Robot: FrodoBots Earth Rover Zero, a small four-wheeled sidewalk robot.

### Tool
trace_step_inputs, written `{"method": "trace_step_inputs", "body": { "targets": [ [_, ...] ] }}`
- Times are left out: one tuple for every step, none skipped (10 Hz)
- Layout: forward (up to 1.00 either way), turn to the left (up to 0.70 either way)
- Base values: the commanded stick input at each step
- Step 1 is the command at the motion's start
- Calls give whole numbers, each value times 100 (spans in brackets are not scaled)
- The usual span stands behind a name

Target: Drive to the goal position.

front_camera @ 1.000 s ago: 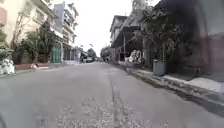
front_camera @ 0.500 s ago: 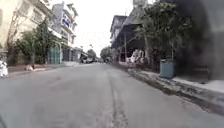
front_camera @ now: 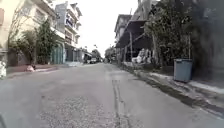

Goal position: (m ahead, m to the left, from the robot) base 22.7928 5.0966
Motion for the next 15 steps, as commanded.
{"method": "trace_step_inputs", "body": {
  "targets": [
    [100, 0],
    [100, 0],
    [100, 0],
    [100, 0],
    [100, 0],
    [100, 0],
    [100, 0],
    [100, 0],
    [100, 0],
    [100, 0],
    [100, 0],
    [100, 0],
    [100, 0],
    [100, 0],
    [100, 0]
  ]
}}
